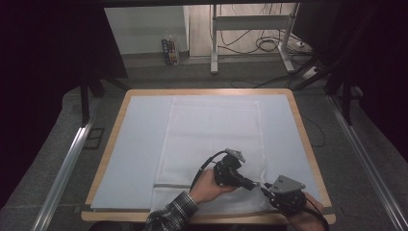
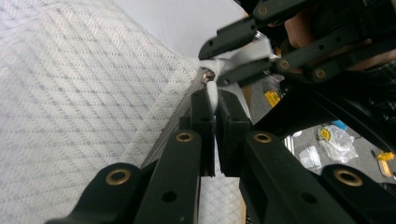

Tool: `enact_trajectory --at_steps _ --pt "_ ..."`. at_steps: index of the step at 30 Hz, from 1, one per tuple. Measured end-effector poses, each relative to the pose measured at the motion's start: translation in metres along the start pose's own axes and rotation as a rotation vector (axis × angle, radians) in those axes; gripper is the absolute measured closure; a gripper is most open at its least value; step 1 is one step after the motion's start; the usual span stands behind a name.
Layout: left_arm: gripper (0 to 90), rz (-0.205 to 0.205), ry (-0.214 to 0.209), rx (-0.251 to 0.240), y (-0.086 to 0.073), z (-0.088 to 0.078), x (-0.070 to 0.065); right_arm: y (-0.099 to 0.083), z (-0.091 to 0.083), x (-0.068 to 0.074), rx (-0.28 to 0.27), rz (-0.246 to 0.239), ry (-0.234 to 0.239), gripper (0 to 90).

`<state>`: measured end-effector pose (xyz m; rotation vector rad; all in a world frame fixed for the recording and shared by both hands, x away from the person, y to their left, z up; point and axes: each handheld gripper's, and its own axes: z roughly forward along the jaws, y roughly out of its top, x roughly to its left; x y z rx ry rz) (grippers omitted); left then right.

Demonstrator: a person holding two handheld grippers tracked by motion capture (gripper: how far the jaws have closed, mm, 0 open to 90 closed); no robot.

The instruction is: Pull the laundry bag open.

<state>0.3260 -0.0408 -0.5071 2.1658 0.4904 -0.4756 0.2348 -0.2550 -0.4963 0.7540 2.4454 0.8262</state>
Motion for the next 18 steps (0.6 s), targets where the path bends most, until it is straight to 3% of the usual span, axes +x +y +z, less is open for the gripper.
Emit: enact_trajectory --at_steps 5,9,11,15,18 --pt "87.1 0.008 0.011 0.014 0.002 0.000 -0.001 0.001 0.004 -0.004 -0.003 0.007 0.020 52.8" --pt "87.1 0.013 0.012 0.022 0.003 0.001 -0.001 0.004 0.010 -0.007 -0.010 -0.058 0.028 50.1" --pt "87.2 0.005 0.015 0.025 0.003 0.001 -0.001 0.006 0.013 -0.008 -0.017 -0.075 0.042 53.9" --pt "87.1 -0.019 0.022 0.019 0.004 0.004 -0.003 0.008 0.016 -0.009 -0.008 -0.105 0.066 72.0" --pt "87.1 0.002 0.026 0.027 0.004 0.004 -0.003 0.008 0.016 -0.008 0.007 -0.102 0.076 80.5"
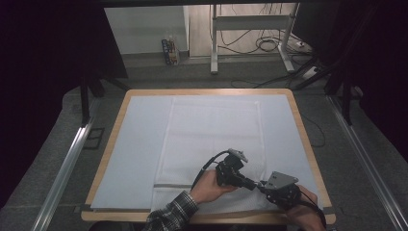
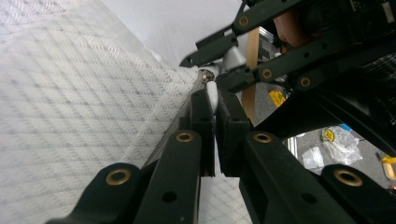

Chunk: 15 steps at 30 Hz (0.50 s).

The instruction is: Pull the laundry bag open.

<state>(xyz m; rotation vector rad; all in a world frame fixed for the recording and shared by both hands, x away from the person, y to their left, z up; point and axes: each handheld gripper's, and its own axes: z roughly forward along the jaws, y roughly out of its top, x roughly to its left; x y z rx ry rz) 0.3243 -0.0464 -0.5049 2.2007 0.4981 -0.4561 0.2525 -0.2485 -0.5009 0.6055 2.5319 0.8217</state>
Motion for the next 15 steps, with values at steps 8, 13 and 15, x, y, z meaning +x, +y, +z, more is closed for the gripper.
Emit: enact_trajectory --at_steps 8,13,15 --pt "87.5 0.037 0.031 -0.025 -0.0031 -0.0026 -0.0048 0.0018 -0.0019 0.0010 0.009 0.013 -0.005 83.8" --pt "87.7 0.036 0.035 -0.031 -0.0057 -0.0034 -0.0043 0.0015 -0.0022 0.0009 0.009 0.013 -0.002 84.2" --pt "87.6 0.024 0.037 -0.034 -0.0082 -0.0061 -0.0026 0.0000 -0.0022 0.0001 0.016 0.017 -0.008 84.4"
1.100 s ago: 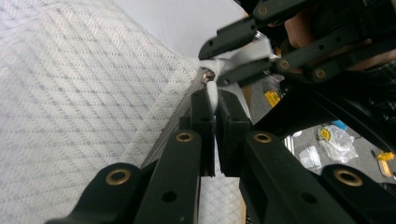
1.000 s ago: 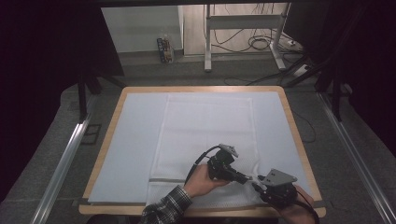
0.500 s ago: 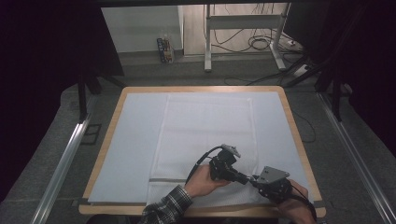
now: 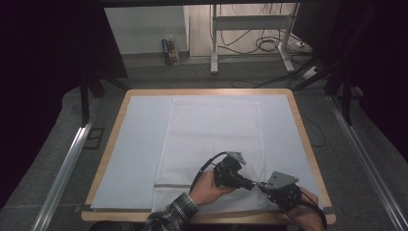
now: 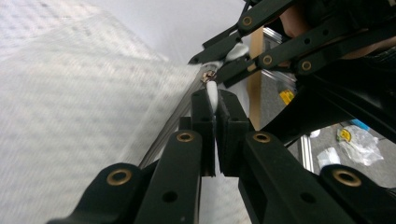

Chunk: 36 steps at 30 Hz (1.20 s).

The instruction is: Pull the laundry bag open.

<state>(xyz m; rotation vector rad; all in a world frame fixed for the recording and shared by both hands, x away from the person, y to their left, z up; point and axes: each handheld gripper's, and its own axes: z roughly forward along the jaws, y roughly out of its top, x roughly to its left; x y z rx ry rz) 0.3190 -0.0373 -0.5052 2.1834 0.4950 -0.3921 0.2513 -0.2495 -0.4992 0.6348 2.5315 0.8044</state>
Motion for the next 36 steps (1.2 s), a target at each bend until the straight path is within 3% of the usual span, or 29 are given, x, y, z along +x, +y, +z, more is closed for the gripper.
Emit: enact_trajectory --at_steps 13,18,23,36 --pt "87.5 0.003 0.017 0.019 -0.010 -0.014 0.001 -0.003 -0.002 -0.003 -0.015 0.019 0.022 84.4" --pt "87.5 0.026 0.038 0.034 -0.011 -0.015 -0.002 -0.002 -0.001 -0.001 -0.012 0.008 0.029 84.4" --pt "87.4 -0.008 0.038 0.011 -0.017 -0.021 -0.001 -0.003 -0.002 -0.003 -0.007 0.024 0.034 84.4" --pt "87.5 -0.026 0.062 -0.011 -0.032 -0.041 0.003 -0.003 -0.003 -0.003 -0.005 0.036 0.031 84.4"
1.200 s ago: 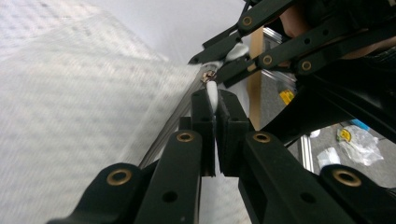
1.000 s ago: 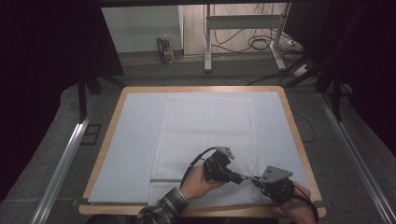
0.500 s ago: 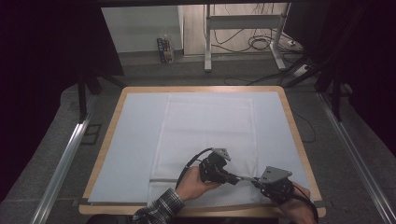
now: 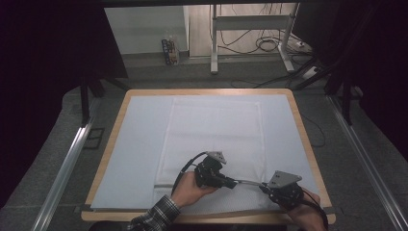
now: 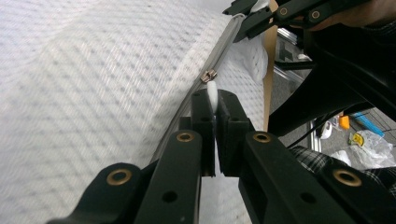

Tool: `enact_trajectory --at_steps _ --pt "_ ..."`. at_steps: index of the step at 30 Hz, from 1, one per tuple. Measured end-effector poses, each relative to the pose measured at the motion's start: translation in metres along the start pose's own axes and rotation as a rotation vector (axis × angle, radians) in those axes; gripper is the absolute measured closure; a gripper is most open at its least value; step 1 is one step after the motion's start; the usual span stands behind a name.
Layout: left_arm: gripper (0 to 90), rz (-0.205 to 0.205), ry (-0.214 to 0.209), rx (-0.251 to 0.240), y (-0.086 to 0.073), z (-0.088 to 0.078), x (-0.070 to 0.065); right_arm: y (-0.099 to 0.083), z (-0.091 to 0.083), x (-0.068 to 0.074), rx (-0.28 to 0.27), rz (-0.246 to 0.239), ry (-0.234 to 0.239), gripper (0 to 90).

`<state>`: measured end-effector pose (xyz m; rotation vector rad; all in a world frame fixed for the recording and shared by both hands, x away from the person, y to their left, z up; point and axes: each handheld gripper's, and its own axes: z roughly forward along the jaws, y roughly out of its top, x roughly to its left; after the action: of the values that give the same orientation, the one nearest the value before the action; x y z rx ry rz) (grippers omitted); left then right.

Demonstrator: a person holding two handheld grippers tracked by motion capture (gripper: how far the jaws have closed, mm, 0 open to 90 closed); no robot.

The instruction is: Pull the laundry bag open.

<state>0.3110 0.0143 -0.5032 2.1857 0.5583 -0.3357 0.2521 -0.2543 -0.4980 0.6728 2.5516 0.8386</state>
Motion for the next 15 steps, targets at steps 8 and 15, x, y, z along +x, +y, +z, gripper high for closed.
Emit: enact_trajectory --at_steps 8,15 --pt "87.4 -0.016 0.018 -0.003 -0.006 -0.010 0.000 -0.001 0.000 0.000 0.005 0.001 -0.004 84.4" --pt "87.4 -0.021 0.029 -0.006 -0.012 -0.020 0.000 -0.001 0.000 0.000 0.005 0.005 -0.004 84.4"
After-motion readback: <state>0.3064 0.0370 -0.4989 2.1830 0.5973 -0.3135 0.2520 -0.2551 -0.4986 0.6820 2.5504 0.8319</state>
